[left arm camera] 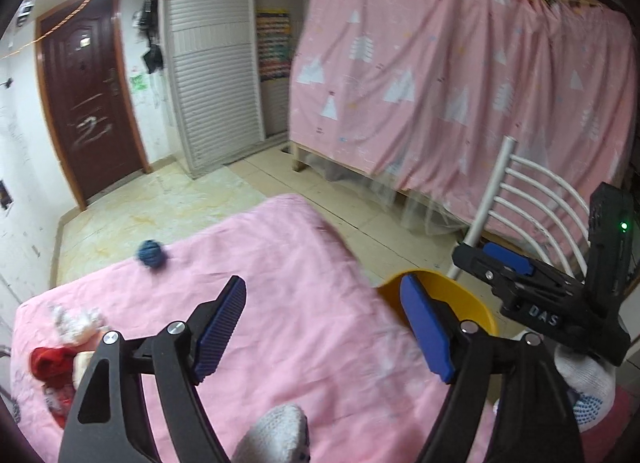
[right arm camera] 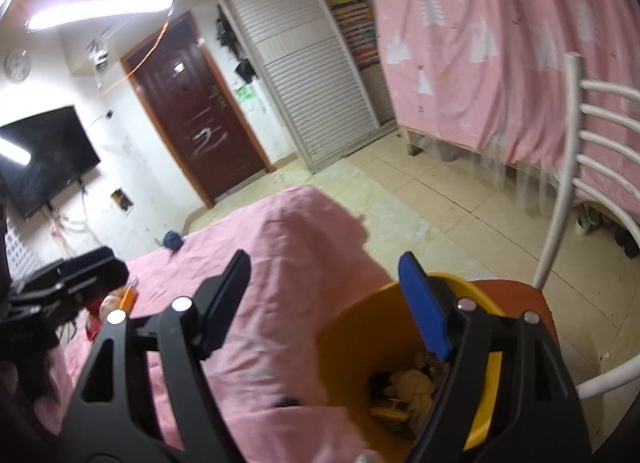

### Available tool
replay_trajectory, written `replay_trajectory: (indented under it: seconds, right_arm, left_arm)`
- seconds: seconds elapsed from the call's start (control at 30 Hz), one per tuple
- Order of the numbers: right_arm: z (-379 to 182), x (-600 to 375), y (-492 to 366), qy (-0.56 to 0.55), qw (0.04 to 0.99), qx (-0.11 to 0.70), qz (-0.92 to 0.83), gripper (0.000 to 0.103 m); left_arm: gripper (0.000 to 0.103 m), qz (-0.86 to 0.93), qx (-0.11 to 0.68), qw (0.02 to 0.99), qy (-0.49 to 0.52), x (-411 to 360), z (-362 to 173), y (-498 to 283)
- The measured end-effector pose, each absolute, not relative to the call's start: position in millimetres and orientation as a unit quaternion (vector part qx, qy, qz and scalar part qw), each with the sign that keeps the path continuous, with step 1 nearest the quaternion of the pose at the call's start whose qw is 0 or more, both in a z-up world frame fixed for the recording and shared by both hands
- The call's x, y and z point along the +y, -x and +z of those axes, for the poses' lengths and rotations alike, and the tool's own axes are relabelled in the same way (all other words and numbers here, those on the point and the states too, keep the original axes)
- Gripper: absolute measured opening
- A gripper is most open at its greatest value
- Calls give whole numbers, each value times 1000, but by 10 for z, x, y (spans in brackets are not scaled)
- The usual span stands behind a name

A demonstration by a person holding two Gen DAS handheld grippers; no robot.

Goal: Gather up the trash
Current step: 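Move both open tools back over the bed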

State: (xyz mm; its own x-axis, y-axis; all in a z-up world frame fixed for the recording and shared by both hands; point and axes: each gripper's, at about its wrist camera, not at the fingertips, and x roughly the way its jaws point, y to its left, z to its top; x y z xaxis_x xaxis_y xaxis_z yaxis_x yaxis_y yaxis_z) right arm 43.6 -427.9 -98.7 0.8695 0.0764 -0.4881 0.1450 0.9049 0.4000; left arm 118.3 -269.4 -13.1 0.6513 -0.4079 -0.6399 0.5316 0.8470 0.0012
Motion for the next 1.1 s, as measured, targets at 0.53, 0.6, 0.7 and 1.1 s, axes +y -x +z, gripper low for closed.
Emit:
replay_trajectory:
  seconds: [0.53, 0.6, 0.7, 1.1]
  right_arm:
    - [-711, -2967, -956, -127, 947, 286, 77, 80]
    - [-690, -2779, -1017, -115, 946, 291, 89, 80]
    - [-677, -2577, -1071, -99, 944, 297, 104, 80]
    - [-668, -1829, -1276, -43, 933, 321, 156, 81]
  left_arm:
    - [76, -154, 313, 936, -42, -1166, 1, -1450]
    - [76, -144, 313, 938, -40, -1017, -8, -1476]
    - [77, -125, 318, 939, -35, -762, -38, -1542]
    - [81, -59, 354, 933, -12, 13, -315, -1862]
